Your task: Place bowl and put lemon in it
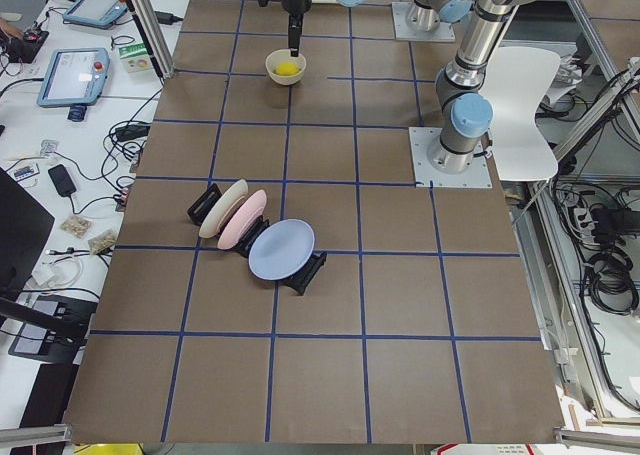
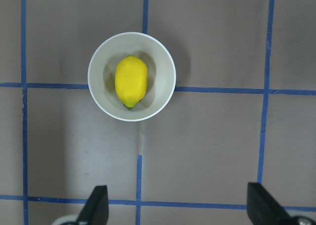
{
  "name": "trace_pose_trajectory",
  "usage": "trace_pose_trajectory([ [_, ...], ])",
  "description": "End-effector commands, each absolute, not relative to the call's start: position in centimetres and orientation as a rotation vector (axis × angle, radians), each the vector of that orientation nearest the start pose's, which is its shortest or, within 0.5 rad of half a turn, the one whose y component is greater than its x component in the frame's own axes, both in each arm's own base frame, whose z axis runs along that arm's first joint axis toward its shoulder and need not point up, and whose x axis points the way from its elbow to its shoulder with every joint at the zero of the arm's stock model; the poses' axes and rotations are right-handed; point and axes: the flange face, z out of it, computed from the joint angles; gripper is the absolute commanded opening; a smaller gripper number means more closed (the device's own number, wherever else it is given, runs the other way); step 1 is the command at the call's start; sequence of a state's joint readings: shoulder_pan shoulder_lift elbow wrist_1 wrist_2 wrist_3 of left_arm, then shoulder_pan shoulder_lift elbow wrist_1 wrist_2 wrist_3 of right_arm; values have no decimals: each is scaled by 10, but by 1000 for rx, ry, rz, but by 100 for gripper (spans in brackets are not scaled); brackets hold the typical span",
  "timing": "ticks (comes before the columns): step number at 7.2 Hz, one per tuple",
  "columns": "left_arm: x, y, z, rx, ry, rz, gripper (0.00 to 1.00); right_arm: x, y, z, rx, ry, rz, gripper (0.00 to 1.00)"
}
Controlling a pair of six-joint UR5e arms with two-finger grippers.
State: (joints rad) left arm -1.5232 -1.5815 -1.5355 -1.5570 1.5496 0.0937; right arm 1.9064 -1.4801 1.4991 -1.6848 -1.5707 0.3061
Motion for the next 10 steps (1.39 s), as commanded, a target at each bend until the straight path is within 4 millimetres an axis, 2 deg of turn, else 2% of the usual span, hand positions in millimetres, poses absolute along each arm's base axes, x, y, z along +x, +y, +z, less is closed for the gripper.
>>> trace_pose_trajectory([
  [1,-111,-506,501,73,3157,-63,100,227,-490,507,145,3113,-144,100],
  [2,-111,-506,501,76,3157,-63,100,174,-497,521,115,3126,-141,100],
  [3,-111,-506,501,76,3157,-63,100,135,-498,523,53,3127,-82,100],
  [4,-111,-506,501,73,3157,-63,100,117,-501,524,27,3137,-80,100],
  [10,-112,-506,501,76,3159,-60,100,119,-500,522,9,3136,-84,100],
])
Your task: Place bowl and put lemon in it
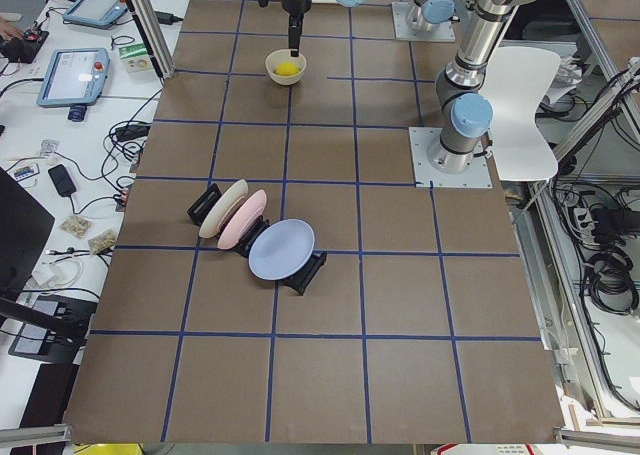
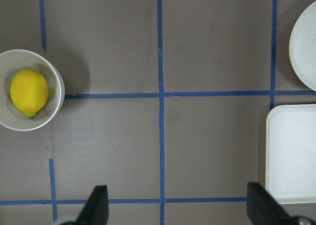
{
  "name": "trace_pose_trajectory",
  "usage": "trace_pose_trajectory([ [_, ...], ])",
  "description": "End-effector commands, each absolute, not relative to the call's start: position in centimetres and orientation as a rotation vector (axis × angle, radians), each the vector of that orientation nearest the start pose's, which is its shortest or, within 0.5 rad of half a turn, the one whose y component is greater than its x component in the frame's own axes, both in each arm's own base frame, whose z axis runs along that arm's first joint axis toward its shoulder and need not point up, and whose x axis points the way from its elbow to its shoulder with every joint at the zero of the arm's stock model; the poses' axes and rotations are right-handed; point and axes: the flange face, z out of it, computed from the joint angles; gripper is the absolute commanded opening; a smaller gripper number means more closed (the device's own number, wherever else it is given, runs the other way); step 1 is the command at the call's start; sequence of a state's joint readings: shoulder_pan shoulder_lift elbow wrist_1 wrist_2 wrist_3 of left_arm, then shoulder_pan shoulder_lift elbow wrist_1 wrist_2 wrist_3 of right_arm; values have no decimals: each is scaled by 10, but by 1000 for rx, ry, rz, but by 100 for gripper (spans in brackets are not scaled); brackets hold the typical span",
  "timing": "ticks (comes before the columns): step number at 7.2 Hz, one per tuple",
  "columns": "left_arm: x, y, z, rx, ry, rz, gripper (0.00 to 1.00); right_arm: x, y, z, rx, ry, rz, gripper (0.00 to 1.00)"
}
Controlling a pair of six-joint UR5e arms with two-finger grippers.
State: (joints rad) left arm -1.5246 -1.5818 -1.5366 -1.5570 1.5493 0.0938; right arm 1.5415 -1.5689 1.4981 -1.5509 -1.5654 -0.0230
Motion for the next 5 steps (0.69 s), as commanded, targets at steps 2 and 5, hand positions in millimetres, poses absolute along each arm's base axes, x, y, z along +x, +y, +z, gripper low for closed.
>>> trace_pose_trajectory([
  [2,-112,-506,501,78,3151,-62,100,119,-500,521,10,3140,-82,100],
  [5,-108,-499,507,75,3141,-66,100,120,-500,521,10,3139,-82,100],
])
